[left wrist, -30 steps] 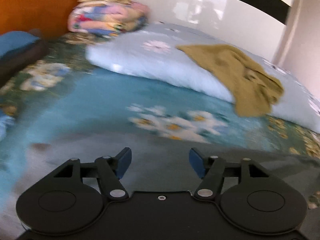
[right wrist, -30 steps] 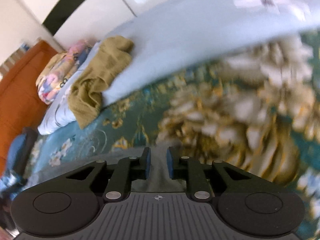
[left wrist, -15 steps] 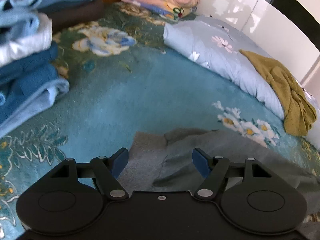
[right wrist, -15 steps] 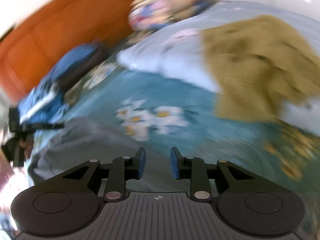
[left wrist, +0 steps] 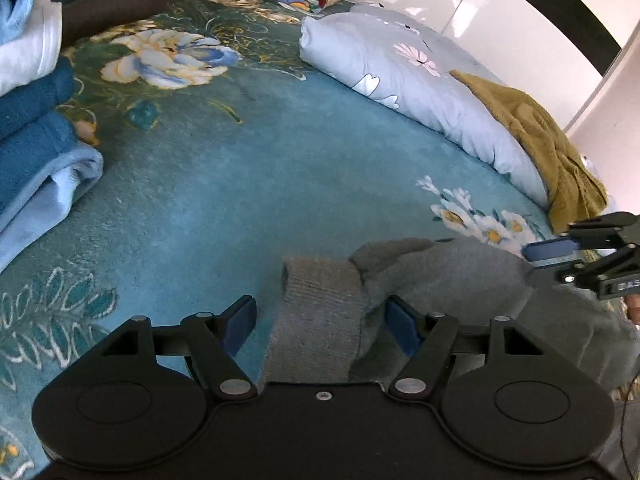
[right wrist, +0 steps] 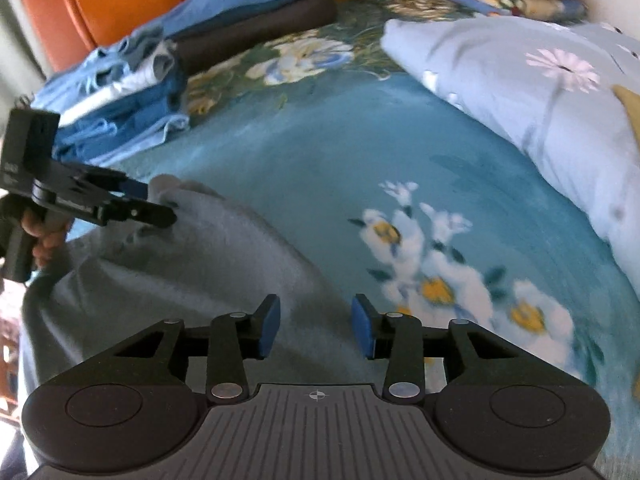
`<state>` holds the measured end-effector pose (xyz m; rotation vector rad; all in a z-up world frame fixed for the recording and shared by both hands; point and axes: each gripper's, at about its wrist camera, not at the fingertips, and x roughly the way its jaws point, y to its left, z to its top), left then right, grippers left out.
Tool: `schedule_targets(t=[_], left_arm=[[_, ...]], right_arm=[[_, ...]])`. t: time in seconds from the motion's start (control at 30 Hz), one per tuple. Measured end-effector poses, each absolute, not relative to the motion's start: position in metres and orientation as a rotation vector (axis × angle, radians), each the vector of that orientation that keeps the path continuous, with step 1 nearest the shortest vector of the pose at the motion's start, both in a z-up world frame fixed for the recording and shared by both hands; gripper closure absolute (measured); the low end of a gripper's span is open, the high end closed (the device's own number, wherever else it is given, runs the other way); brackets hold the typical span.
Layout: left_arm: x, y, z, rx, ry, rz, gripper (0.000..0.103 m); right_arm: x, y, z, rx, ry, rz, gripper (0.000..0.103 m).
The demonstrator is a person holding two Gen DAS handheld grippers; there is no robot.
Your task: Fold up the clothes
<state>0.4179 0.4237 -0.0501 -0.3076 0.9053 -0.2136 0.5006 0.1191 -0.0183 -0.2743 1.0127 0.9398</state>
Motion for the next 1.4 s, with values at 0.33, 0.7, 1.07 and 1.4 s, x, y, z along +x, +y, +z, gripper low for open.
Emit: schedule_targets(t=[0.33, 0.7, 1.07, 1.4], left_arm=[[0.418, 0.425, -0.042, -0.332, 0.878, -0.334, 0.059], [0.400, 0.424, -0.022, -0.254, 0.886, -0.416, 0.061], [0.408, 0.416, -0.029, -0.297, 0.844, -0.400, 0.060], [0.415, 0.425, -0.021, -0.347, 0.697, -0.186, 0.100]], right_arm=[[0.511, 0.164, -0.028, -0.321, 1.030, 0.999, 0.068], [0.505, 0.171, -0.027, -0.372, 1.027, 1.025, 0.071], [0.503, 0.178, -0.031, -0.400, 1.036, 1.019, 0.077], [0.502, 0.186, -0.022, -0.411, 0.958, 0.949, 0.099]])
